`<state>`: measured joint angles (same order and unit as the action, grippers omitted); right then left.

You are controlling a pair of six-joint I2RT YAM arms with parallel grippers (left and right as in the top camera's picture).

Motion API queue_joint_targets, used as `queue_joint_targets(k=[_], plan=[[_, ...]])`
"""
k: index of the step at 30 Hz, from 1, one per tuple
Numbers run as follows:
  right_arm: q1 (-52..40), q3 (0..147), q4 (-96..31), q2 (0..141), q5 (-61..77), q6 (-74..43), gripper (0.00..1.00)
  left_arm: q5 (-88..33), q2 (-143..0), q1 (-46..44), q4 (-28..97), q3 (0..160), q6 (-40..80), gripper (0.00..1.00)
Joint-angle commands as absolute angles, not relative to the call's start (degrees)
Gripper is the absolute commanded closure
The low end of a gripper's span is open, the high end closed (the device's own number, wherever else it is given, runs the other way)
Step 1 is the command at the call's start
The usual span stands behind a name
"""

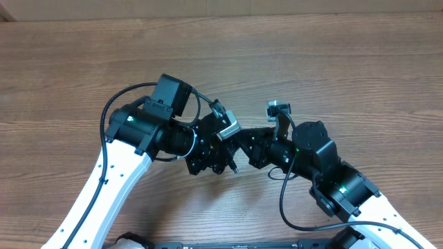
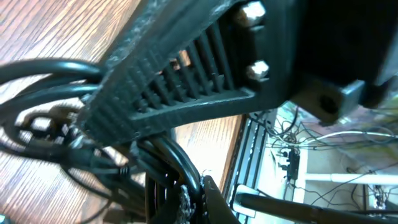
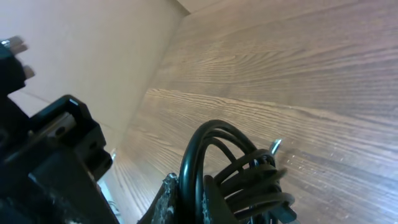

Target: Untangle cables

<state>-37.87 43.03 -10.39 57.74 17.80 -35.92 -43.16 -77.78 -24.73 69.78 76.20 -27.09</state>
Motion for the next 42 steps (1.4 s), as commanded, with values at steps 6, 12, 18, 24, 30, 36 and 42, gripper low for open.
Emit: queue_joint_targets(k=[6, 12, 18, 24, 30, 36, 42], plan=[[-34.2, 43.3, -15.1, 44.6, 20.4, -31.8, 0.96, -17.3, -76.8, -20.0, 66.6, 77.0, 1.5, 0.96], [-33.6, 43.2, -24.2, 34.3, 20.7, -31.8, 0.96, -16.0, -76.8, -10.5, 58.5, 77.0, 23.2, 0.96], [-33.7, 43.1, -35.5, 32.8, 20.4, -31.8, 0.96, -16.0, -76.8, -7.3, 56.6, 77.0, 31.8, 0.96], [-33.7, 43.1, -45.2, 32.8, 14.6, -33.2, 0.96, -14.4, -76.8, -5.8, 56.7, 77.0, 35.8, 0.96], [-33.7, 43.1, -41.6, 32.8, 14.4, -33.1, 0.96, -23.0, -76.8, -5.5, 56.9, 77.0, 33.7, 0.73], [-33.7, 43.1, -31.0, 34.3, 14.4, -33.1, 0.96, -41.6, -76.9, -11.1, 58.7, 77.0, 8.5, 0.24], [-33.6, 43.1, -28.8, 38.9, 14.7, -33.3, 0.96, -43.8, -76.9, -19.0, 63.7, 77.0, -8.8, 0.36]])
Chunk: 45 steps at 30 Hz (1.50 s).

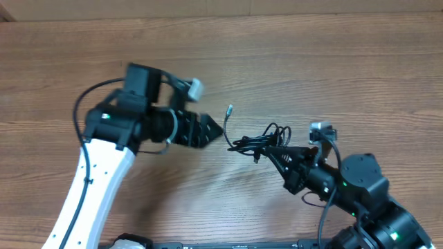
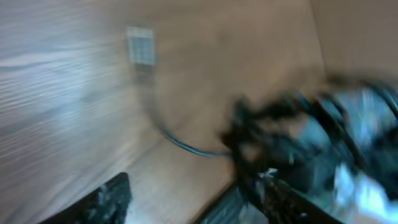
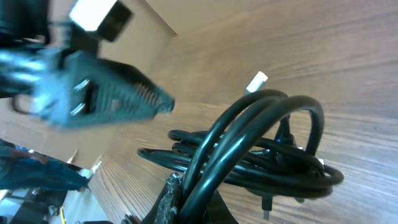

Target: Untangle cables

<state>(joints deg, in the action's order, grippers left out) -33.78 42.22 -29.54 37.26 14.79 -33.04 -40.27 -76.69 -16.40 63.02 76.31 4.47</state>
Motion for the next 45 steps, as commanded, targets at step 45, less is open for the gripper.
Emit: queue_joint_targets(k=[45], plan=[[-33.6, 43.1, -22.6, 48.3, 33.1, -46.9, 0.96, -32.6, -76.6, -18.3, 56.7, 75.5, -10.0, 0.45]])
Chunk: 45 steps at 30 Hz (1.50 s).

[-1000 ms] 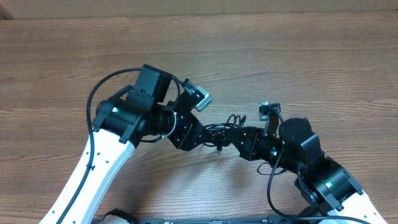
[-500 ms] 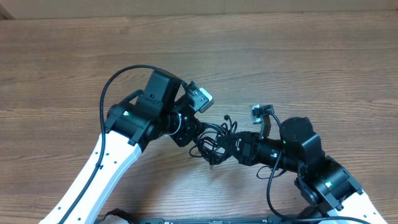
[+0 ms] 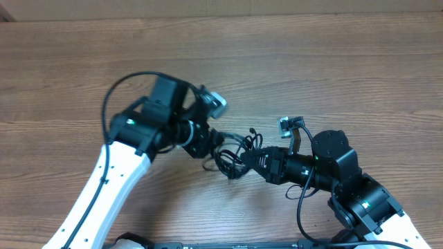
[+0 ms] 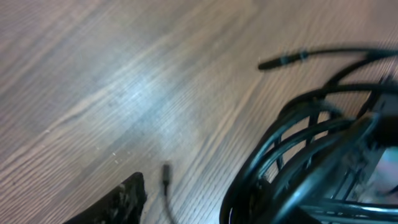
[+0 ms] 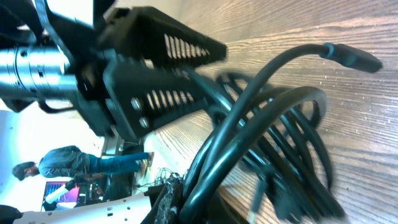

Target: Untangle cables

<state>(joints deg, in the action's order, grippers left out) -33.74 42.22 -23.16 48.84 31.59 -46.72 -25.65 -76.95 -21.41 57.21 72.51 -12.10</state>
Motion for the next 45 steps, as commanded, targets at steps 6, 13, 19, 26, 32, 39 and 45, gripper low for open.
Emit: queue_joint_targets(k=[6, 13, 19, 26, 32, 39, 45], plan=[[-33.6, 43.1, -22.7, 48.3, 33.1, -46.9, 0.96, -40.8, -76.6, -18.6, 60.2, 75.2, -19.5, 0.45], [-33.6, 43.1, -22.9, 48.8, 33.1, -46.9, 0.96, -40.4, -76.6, -18.8, 62.5, 75.0, -22.4, 0.49], [-33.6, 43.1, -24.7, 52.0, 33.1, -48.4, 0.96, -43.7, -76.6, -15.9, 62.2, 75.3, -24.7, 0.5], [-33.6, 43.1, -23.4, 53.9, 33.1, -48.4, 0.96, -49.2, -76.3, -12.0, 62.1, 75.3, -27.5, 0.48], [-33.6, 43.1, -23.1, 54.1, 33.1, -48.0, 0.96, -51.7, -76.4, -10.7, 65.1, 75.3, -34.8, 0.42], [-33.6, 43.1, -22.8, 54.1, 34.2, -48.0, 0.96, -45.9, -76.4, -16.9, 70.1, 74.9, -40.1, 0.41], [-33.6, 43.1, -22.1, 54.1, 36.8, -48.1, 0.96, -38.7, -76.8, -22.0, 68.6, 73.4, -36.7, 0.41]])
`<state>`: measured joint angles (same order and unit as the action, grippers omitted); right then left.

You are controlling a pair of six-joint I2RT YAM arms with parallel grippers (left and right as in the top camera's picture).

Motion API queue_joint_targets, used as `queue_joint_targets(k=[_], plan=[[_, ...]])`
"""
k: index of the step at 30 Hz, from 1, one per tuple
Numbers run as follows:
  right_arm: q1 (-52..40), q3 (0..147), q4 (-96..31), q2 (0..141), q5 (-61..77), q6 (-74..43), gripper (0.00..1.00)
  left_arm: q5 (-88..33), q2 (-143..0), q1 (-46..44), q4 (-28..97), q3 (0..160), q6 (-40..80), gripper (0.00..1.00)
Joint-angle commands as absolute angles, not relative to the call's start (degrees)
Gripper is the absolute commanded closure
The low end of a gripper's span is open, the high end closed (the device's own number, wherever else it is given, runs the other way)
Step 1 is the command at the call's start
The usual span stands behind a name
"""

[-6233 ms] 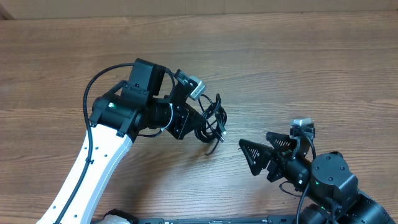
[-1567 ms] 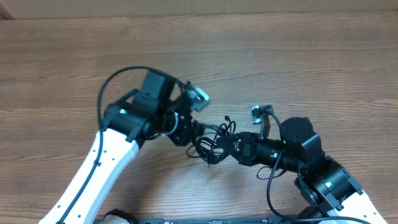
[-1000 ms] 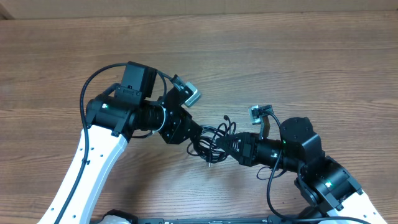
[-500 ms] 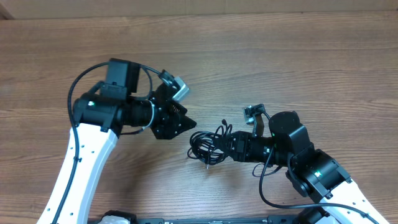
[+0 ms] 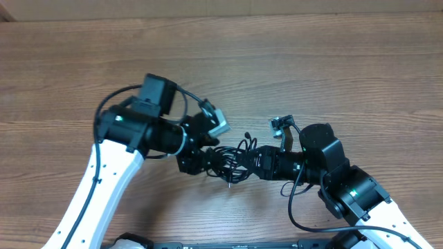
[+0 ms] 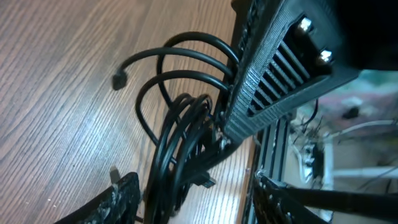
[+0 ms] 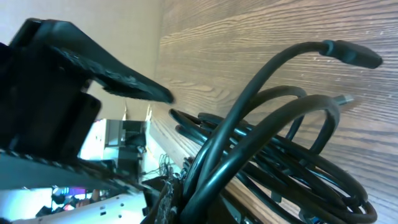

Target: Untangle cables

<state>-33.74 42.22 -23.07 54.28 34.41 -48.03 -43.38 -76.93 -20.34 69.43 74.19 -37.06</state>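
Observation:
A tangled bundle of black cables (image 5: 232,162) lies low over the wooden table between the two arms. My right gripper (image 5: 257,163) is shut on the bundle's thick loops (image 7: 261,143), which rise out of its jaws (image 7: 186,193). One plug end (image 7: 351,55) sticks out to the upper right. My left gripper (image 5: 197,158) stands open at the bundle's left side. In the left wrist view its gripper (image 6: 194,186) has its fingers (image 6: 121,196) wide apart with the cable loops (image 6: 180,143) between them. The right gripper's ribbed finger (image 6: 280,68) shows just behind.
The wooden table (image 5: 332,62) stretches away bare behind and beside the arms. A loose connector (image 5: 246,135) juts up from the bundle. Each arm's own black wiring (image 5: 291,207) loops beside its wrist. The table's front edge is close below both arms.
My left gripper has dropped from the bundle's upper left to its left side and now straddles the loops. The right gripper and the bundle have shifted slightly left.
Both grippers were first pressed together at the bundle. Then the left arm stood open far to the left while the right held the bundle out on the right. After that the left was back at the bundle, and now its open fingers straddle the cables.

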Motion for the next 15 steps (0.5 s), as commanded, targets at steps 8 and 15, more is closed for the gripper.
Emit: queue_joint_targets(k=[8, 15], plan=[[-33.6, 43.1, -21.1, 54.1, 40.0, -48.2, 0.96, -30.9, -77.8, -23.4, 64.0, 72.7, -27.0, 0.46], [-33.6, 43.1, -19.6, 54.1, 40.2, -48.2, 0.96, -31.0, -77.9, -25.5, 64.2, 72.0, -27.2, 0.44]])
